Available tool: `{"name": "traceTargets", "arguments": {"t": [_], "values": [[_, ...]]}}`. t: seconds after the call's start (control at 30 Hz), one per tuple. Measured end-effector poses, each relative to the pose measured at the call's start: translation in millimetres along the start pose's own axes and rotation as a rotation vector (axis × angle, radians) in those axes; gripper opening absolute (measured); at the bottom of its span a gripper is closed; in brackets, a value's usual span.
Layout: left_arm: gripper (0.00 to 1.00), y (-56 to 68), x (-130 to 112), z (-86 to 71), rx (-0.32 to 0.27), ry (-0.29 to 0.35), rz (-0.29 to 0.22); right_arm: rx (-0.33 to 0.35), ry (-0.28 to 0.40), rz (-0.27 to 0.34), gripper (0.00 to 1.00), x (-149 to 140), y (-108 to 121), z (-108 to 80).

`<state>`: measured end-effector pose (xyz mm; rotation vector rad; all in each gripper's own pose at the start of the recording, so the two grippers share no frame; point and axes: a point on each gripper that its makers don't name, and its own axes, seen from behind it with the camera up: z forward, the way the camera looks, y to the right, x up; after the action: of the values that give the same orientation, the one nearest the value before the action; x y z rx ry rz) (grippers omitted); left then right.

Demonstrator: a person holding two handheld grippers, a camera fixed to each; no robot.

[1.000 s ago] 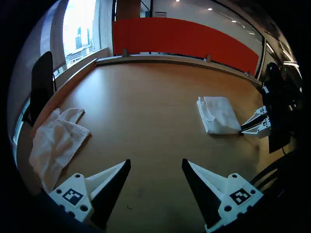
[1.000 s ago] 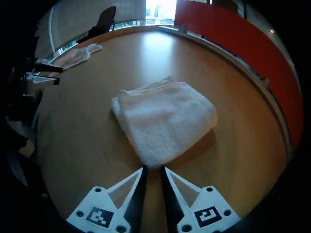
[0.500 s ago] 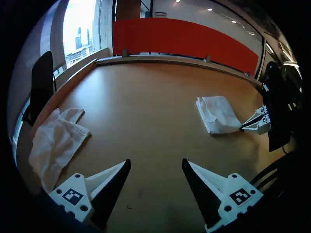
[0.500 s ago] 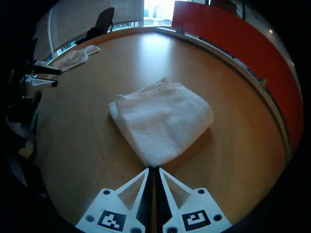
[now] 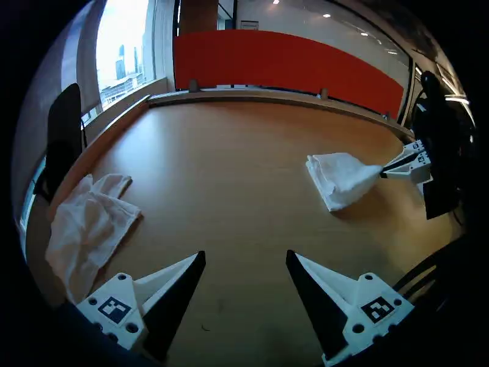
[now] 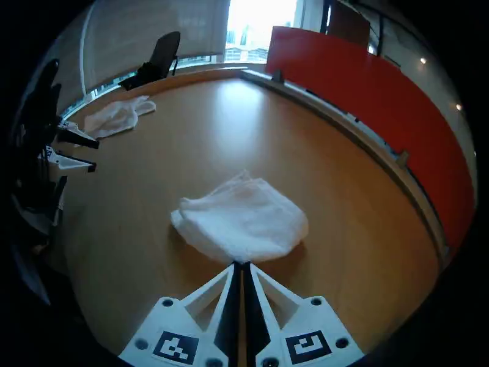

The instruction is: Fold towel

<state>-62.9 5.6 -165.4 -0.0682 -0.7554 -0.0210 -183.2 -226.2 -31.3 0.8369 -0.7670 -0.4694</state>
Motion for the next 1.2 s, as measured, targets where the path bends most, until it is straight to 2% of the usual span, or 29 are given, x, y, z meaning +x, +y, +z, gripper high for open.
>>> {"name": "traceTargets", "arguments": {"t": [0.33,0.53,0.8,1.2], "values": [[0.98,4.4,12.3,-3.9,-0.013,0.027,0.016,-0.028,0.107,-0.057,0.03,63.1,17.0,-25.8],[0.98,7.0,18.4,-5.6,-0.020,0.038,0.022,-0.044,0.151,-0.065,0.03,86.5,25.8,-44.2],[0.98,9.8,25.2,-6.5,-0.031,0.049,0.020,-0.071,0.174,-0.053,0.03,93.2,40.5,-66.3],[0.98,15.0,31.3,-6.2,-0.046,0.052,0.033,-0.104,0.179,-0.018,0.03,82.8,68.7,-97.0]]}}
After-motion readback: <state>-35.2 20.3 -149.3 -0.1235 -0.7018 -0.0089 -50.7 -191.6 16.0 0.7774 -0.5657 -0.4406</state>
